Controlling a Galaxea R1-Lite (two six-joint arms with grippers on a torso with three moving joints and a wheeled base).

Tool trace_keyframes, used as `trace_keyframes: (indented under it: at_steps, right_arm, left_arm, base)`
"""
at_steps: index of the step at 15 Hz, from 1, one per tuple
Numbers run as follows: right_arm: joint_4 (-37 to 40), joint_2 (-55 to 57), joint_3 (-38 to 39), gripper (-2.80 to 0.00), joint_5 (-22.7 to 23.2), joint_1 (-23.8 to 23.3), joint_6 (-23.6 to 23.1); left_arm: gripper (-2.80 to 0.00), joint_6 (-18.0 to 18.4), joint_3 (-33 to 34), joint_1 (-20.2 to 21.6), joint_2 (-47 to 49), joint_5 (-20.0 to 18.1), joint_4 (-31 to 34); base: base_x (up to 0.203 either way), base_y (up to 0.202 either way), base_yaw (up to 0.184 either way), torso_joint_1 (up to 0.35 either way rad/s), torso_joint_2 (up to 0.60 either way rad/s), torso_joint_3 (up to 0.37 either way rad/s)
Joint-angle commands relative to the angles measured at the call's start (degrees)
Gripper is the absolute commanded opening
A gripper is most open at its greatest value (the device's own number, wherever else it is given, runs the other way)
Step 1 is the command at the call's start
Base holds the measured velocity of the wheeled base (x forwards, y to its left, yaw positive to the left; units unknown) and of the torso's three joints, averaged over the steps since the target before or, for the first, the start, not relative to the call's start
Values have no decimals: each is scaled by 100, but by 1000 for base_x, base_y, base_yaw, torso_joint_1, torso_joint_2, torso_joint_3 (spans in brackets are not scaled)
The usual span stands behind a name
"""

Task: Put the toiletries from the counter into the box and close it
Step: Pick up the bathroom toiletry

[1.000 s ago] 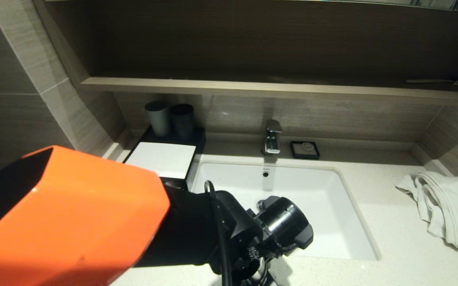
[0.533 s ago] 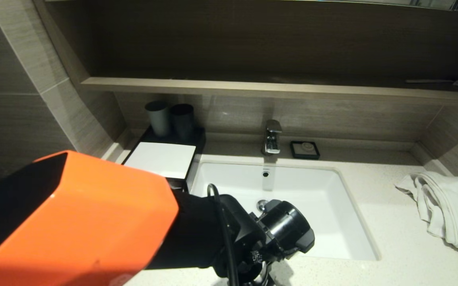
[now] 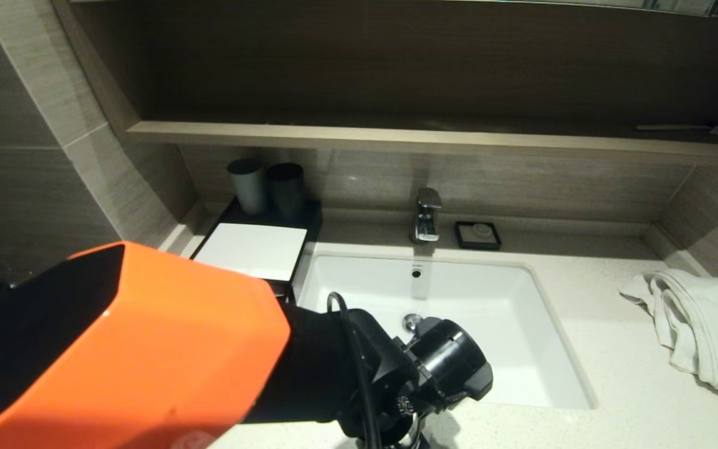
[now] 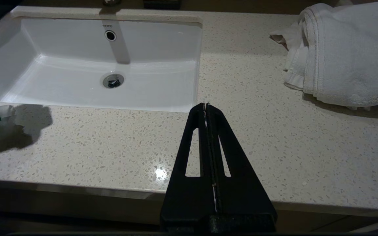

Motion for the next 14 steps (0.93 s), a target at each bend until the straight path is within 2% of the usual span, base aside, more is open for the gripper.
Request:
trace_keyframes:
  at_steps: [1,10,11,14]
  right_arm:
    - [0,0,0,-280,2,0,0]
    - [0,0,0,-280,2,0,0]
    - [0,0,0,-280,2,0,0]
    - [0,0,0,-280,2,0,0]
  left_arm:
    - [0,-21,-10,-1,39,12,13]
    - [0,-14,-10,-1,74,21,57]
    - [-280,-14,-10,-1,74,21,57]
    - [-280,-14,-19,0,74,30,48]
  base:
    - [0,0,0,0,0,0]
    - [0,0,0,0,0,0]
    - [0,0,0,0,0,0]
    - [0,0,0,0,0,0]
